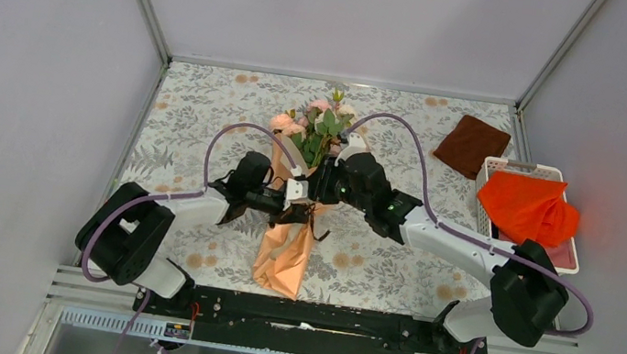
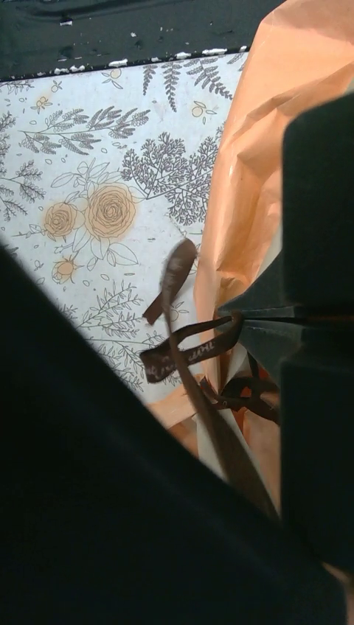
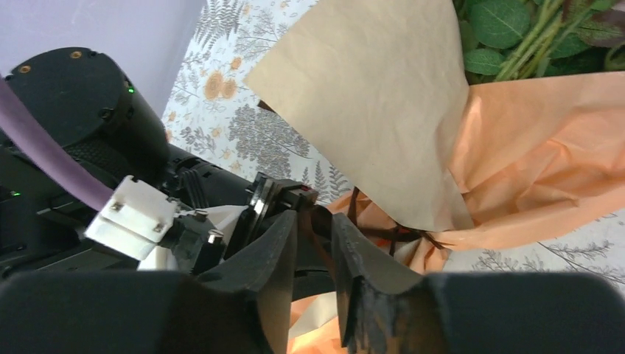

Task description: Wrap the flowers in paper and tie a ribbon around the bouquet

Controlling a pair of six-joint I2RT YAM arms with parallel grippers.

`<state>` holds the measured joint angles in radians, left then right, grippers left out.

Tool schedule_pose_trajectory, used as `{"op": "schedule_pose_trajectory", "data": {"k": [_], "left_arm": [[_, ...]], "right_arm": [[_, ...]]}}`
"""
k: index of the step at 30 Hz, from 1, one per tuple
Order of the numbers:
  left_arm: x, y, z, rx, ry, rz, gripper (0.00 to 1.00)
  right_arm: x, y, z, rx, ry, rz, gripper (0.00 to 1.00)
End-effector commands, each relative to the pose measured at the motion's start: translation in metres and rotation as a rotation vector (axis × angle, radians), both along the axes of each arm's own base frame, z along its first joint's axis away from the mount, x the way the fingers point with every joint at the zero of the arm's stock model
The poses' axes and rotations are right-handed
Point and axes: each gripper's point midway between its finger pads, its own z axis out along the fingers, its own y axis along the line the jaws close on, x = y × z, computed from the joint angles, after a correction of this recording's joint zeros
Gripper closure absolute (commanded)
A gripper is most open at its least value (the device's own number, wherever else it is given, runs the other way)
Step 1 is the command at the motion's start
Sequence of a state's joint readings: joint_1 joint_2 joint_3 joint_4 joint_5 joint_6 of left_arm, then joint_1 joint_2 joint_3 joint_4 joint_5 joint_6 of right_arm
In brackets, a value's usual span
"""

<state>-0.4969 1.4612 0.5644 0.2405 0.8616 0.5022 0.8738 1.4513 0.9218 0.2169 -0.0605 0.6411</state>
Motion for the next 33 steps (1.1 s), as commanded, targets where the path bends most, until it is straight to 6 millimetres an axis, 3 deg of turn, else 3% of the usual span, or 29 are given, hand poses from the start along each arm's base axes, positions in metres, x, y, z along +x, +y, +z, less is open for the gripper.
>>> {"op": "schedule_pose_trajectory", "data": {"k": [1, 10, 16, 18, 22, 27, 33], "left_arm": [[0.026, -0.007, 0.015, -0.025, -0.073, 0.061, 1.0], [0.026, -0.007, 0.013, -0.02, -0.073, 0.061, 1.0], [0.027, -0.007, 0.014, -0.019, -0.073, 0.063, 1.0], [0.027, -0.007, 0.013, -0.018, -0.073, 0.065, 1.0], [0.027, -0.007, 0.014, -0.019, -0.072, 0.063, 1.0], [0.027, -0.007, 0.015, -0.02, -0.071, 0.066, 1.0], [0.027, -0.007, 0.014, -0.017, -0.066, 0.066, 1.0]], "right_arm": [[-0.043, 0.003, -0.013, -0.06, 0.095, 0.134, 0.63], [-0.031, -0.055, 0.002, -0.199, -0.043, -0.005, 0.51], [-0.006, -0.091, -0.024, -0.192, -0.006, -0.106, 0.56], [0.001, -0.086, -0.027, -0.165, -0.028, -0.081, 0.56], [-0.001, -0.059, -0.024, -0.082, -0.009, 0.014, 0.45], [0.009, -0.041, -0.018, 0.094, 0.041, -0.055, 0.4], [0.014, -0.029, -0.029, 0.158, 0.102, -0.089, 0.38]]}}
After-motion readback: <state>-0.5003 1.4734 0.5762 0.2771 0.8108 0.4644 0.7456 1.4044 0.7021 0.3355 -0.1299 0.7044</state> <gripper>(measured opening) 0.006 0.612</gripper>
